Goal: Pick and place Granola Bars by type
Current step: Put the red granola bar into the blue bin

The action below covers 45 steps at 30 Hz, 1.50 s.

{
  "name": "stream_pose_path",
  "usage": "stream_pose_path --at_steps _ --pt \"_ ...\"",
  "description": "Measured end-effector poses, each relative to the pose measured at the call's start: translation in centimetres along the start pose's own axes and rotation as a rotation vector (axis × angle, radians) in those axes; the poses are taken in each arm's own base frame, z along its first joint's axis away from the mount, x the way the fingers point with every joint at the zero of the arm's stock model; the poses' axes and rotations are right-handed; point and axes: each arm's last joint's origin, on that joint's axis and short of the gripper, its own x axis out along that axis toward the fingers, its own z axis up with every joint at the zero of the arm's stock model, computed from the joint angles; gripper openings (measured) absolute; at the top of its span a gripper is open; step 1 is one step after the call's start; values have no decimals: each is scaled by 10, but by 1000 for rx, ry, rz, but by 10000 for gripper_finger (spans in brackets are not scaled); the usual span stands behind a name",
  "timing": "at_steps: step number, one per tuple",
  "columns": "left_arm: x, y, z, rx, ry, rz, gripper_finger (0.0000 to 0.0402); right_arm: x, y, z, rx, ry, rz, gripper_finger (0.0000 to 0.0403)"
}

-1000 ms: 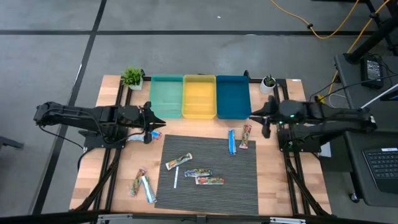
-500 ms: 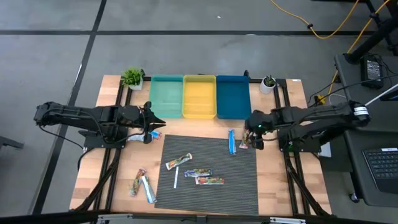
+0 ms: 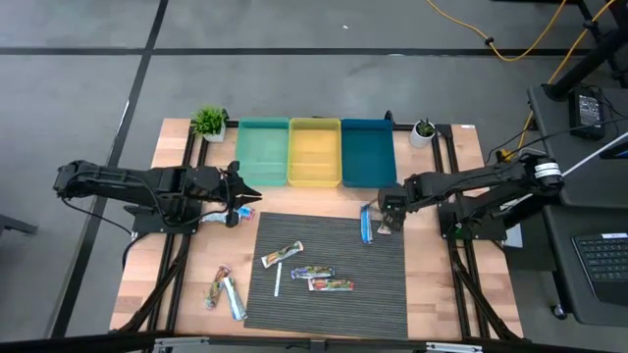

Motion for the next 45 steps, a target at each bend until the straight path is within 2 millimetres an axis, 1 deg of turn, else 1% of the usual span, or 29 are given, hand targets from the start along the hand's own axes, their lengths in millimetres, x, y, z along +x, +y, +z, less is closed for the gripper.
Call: stream_pose_path --at_steps 2,8,16,19,22,29,33,40,43,45 --pt "0 0 0 0 1 0 40 1 -1 2 62 -1 17 253" --pt "0 -1 0 -6 4 -10 42 1 1 5 170 32 108 253" --pt "-1 -10 -2 18 22 -123 39 0 5 9 281 35 181 253" --pt "-2 -13 -4 31 42 -142 40 1 6 9 321 39 186 253" --pt "-2 -16 -6 42 53 -157 42 6 7 10 349 58 170 253" --pt "-4 -21 -10 68 89 -188 40 23 14 12 361 126 116 253" --pt "-5 -24 -11 81 96 -208 38 30 16 12 356 148 95 253" --pt "-6 -29 -11 97 94 -231 42 39 21 17 338 147 125 253" --pt "-6 -30 -11 100 93 -239 42 41 24 19 332 141 139 244" --pt "-7 -31 -11 103 92 -239 41 42 24 19 326 140 141 230"
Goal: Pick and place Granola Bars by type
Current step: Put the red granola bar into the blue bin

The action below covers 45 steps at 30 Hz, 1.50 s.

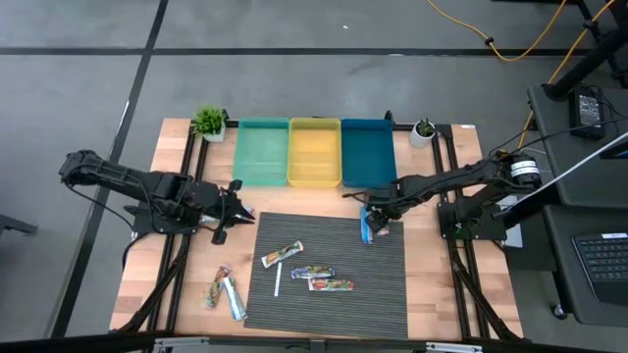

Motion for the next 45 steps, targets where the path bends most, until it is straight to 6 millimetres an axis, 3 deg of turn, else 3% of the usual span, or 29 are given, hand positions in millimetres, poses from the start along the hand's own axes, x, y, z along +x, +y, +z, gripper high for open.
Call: stream_pose_path --at_steps 11,17,21,30,37,45 --pt "0 -3 0 11 -1 -14 41 0 1 0 -73 14 22 91" --pt "0 -3 0 11 -1 -14 42 -8 3 -2 -81 45 82 45" --pt "0 -3 0 11 -1 -14 40 -32 10 -4 -106 25 136 34" --pt "0 -3 0 12 -5 -12 42 -110 26 -4 -191 -155 98 34" --pt "0 -1 1 12 -16 63 39 -151 19 29 -346 -374 -7 35" --pt "0 -1 1 10 -16 63 42 -168 -26 78 -359 -412 -75 36"
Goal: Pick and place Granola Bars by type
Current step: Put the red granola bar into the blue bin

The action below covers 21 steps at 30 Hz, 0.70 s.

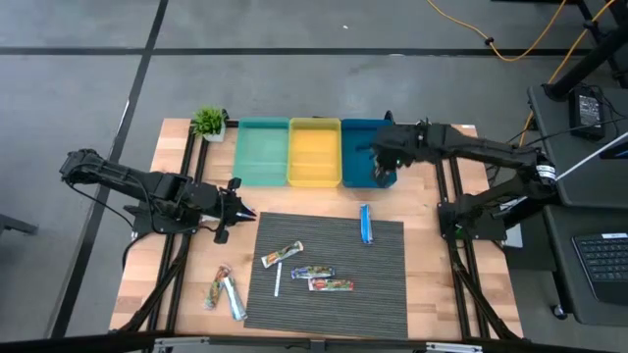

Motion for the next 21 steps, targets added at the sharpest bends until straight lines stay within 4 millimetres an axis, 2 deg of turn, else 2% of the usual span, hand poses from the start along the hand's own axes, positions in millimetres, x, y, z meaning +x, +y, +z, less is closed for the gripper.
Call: stream_pose_path --at_steps 4,10,21 --pt "0 0 0 -9 0 0 41 5 -21 5 12 16 23 36" --pt "0 0 0 -24 0 0 41 19 -40 11 7 49 10 36" --pt "0 0 0 -27 0 0 39 66 -61 26 -47 118 46 36"
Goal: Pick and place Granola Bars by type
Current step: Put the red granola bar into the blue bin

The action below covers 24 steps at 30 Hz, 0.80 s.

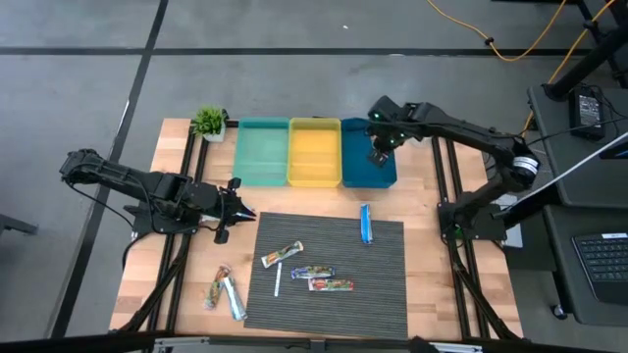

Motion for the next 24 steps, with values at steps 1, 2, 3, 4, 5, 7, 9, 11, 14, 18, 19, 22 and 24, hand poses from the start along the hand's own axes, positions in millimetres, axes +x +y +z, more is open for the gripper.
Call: stream_pose_path --at_steps 1,2,3,4,5,7,9,11,14,18,19,22,24 --pt "0 0 0 0 0 0 39 5 -1 1 -6 10 14 36" --pt "0 0 0 0 0 0 39 10 -2 3 -7 19 27 36" --pt "0 0 0 0 0 0 40 16 -3 4 -7 29 35 36" --pt "0 0 0 0 1 0 41 21 -4 5 -10 37 40 36" --pt "0 0 0 0 0 0 41 26 -5 7 -19 44 41 36" --pt "0 0 0 0 0 0 42 37 -6 9 -36 68 43 36" --pt "0 0 0 0 0 0 42 48 -7 10 -46 88 44 36" --pt "0 0 0 0 1 0 42 60 -9 12 -60 106 45 36" --pt "0 0 0 0 0 0 40 76 -11 13 -75 136 48 36" --pt "0 0 0 0 1 0 40 94 -14 13 -70 173 70 36" --pt "0 0 0 0 0 0 41 97 -15 13 -68 179 72 36" --pt "0 0 0 0 0 0 42 105 -17 12 -70 197 75 36" --pt "0 0 0 0 1 0 42 107 -17 13 -80 194 75 36"
